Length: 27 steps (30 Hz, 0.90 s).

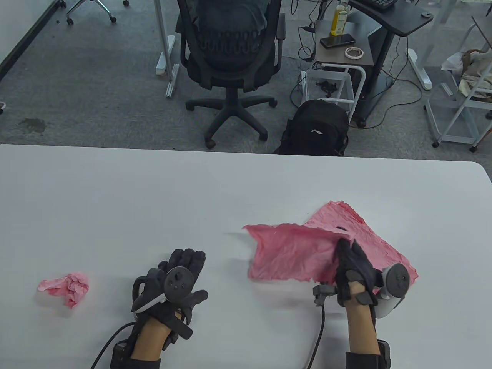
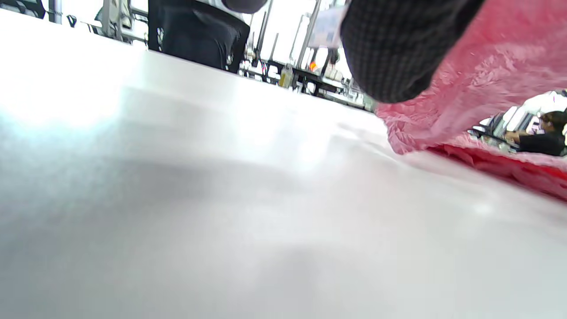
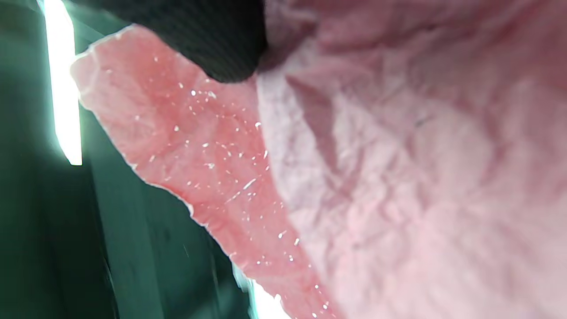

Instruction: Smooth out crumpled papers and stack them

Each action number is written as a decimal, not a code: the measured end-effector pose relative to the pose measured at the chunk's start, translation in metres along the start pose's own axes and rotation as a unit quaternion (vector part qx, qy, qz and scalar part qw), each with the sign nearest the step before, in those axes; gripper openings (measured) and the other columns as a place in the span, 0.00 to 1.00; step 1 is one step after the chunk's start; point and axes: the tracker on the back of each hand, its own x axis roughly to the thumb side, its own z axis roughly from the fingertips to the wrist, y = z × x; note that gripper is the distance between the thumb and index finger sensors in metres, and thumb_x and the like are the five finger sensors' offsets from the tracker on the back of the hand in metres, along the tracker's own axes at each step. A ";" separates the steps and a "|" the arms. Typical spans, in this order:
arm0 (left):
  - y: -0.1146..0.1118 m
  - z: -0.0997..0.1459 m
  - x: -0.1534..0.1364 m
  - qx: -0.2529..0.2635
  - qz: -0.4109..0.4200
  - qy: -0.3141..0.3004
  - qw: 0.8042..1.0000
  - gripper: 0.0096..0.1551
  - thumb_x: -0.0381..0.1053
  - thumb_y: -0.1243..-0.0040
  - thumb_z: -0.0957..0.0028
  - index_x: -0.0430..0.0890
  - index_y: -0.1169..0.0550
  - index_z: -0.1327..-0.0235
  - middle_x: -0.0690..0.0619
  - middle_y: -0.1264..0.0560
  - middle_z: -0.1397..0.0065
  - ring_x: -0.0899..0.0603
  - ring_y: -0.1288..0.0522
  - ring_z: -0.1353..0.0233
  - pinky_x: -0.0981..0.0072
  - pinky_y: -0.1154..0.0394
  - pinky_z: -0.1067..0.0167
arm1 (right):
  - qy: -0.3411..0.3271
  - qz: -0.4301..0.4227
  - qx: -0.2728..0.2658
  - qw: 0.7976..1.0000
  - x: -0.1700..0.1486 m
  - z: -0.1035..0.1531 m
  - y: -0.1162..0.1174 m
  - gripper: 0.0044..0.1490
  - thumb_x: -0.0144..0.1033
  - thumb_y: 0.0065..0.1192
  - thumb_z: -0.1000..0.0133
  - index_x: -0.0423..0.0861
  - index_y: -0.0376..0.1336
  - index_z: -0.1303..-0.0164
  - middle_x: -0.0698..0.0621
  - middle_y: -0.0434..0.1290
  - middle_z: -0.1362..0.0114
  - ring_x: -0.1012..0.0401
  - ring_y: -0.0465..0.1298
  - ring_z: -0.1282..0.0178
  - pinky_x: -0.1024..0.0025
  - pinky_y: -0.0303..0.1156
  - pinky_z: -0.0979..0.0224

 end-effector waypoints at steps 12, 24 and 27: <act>-0.005 -0.003 -0.001 -0.014 0.003 0.002 1.000 0.56 0.64 0.33 0.51 0.52 0.49 0.17 0.43 0.50 0.15 0.31 0.52 0.14 0.28 0.49 0.25 | 0.025 0.324 -0.159 0.932 0.012 0.002 -0.071 0.41 0.37 0.64 0.44 0.36 0.52 0.25 0.30 0.69 0.30 0.34 0.72 0.37 0.41 0.70 0.43; 0.037 0.038 -0.098 0.098 0.045 0.231 0.967 0.55 0.63 0.35 0.49 0.51 0.50 0.16 0.42 0.56 0.15 0.29 0.58 0.14 0.26 0.55 0.25 | -0.160 0.429 -0.088 0.885 0.041 0.027 -0.005 0.47 0.42 0.67 0.43 0.42 0.46 0.22 0.33 0.53 0.20 0.33 0.52 0.24 0.34 0.53 0.30; 0.042 0.053 -0.122 0.115 0.056 0.310 0.942 0.54 0.63 0.35 0.48 0.51 0.49 0.15 0.44 0.61 0.15 0.30 0.64 0.15 0.25 0.62 0.27 | -0.195 0.434 -0.051 0.878 0.039 0.033 0.013 0.45 0.42 0.66 0.43 0.42 0.48 0.22 0.33 0.54 0.21 0.33 0.53 0.24 0.34 0.54 0.31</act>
